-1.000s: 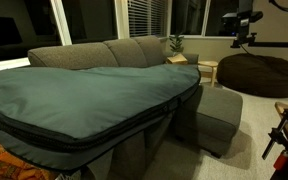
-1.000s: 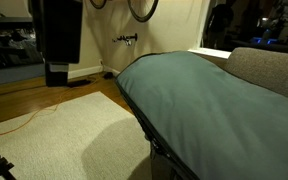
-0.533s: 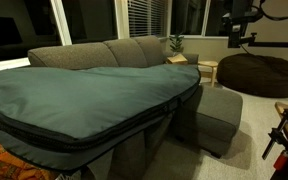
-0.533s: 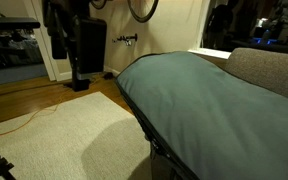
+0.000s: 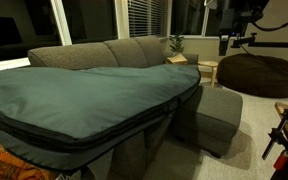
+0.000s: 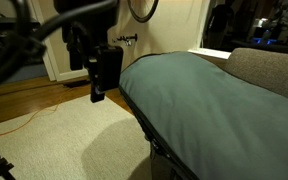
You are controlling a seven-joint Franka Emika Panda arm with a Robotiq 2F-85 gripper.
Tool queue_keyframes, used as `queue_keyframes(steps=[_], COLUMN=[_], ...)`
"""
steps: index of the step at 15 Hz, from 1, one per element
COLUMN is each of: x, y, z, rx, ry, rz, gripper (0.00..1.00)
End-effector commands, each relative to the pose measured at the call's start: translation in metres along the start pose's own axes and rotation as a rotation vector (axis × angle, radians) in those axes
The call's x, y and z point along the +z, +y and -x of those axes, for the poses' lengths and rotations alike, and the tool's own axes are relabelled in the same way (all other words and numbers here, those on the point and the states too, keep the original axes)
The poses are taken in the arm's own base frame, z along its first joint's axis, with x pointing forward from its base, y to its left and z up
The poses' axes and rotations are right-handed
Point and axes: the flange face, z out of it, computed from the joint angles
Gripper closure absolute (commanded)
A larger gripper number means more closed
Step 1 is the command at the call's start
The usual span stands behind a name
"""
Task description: Unzip the bag
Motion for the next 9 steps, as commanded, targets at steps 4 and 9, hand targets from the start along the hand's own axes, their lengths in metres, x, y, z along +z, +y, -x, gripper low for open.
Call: queue_keyframes(steps=[4,9], x=[-0.001,0.024], y=[0.000,-0.024], z=[-0.001,-0.015], rx=[-0.001,0.021], ry=[0.002,-0.029], rz=[0.001,-0.017], gripper=[0.00,0.00])
